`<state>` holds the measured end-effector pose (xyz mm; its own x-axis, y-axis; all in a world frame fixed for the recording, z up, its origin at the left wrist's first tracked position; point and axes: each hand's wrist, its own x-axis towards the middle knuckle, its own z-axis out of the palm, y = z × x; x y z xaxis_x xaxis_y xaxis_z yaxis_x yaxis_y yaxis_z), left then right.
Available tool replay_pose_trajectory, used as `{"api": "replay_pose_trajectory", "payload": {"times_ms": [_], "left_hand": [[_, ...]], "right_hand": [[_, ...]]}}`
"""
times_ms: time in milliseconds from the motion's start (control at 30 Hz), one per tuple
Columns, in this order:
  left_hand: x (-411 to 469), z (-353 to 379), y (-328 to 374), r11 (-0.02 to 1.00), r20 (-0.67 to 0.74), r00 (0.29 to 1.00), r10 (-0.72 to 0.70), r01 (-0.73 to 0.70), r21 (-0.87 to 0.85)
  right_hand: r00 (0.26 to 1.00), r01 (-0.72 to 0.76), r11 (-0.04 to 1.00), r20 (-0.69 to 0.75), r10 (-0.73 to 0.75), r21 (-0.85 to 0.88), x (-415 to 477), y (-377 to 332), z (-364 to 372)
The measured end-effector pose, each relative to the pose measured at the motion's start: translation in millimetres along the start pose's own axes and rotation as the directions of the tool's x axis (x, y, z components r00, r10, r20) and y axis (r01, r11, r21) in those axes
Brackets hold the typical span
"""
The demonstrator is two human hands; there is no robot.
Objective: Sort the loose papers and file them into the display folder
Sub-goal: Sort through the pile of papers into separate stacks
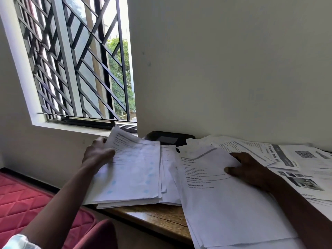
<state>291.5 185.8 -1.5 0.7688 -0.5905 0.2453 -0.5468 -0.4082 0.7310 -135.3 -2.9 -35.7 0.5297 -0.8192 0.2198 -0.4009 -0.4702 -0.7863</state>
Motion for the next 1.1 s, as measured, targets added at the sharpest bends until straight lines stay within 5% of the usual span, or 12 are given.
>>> {"api": "replay_pose_trajectory", "payload": {"times_ms": [233,400,500,633,733,967,1100], "left_hand": [[-5,13,6,0.99,0.068,0.997,0.039,-0.048,0.135],[-17,29,32,0.811,0.058,0.987,0.153,-0.159,0.563],[-21,51,62,0.793,0.171,0.929,0.327,-0.368,0.485],[-25,104,132,0.814,0.389,0.791,0.472,-0.561,0.152],[-19,165,183,0.718,0.55,0.688,0.474,-0.663,0.21],[-15,259,218,0.741,0.605,0.713,0.355,-0.609,0.283],[-20,273,202,0.735,0.479,0.784,0.394,-0.582,0.349]], "right_hand": [[0.999,-0.048,0.987,0.025,0.044,0.154,-6,-5,-3],[0.983,-0.138,0.946,-0.08,0.168,0.294,-21,-10,-54],[0.959,-0.22,0.942,-0.12,0.256,0.252,-33,17,-95],[0.945,-0.303,0.943,-0.083,0.316,0.136,-43,71,-122],[0.959,-0.277,0.961,-0.064,0.277,0.012,-58,48,-117],[0.947,-0.28,0.951,0.124,0.296,-0.129,-66,20,-119],[0.926,-0.267,0.938,0.21,0.314,-0.222,-65,17,-118]]}}
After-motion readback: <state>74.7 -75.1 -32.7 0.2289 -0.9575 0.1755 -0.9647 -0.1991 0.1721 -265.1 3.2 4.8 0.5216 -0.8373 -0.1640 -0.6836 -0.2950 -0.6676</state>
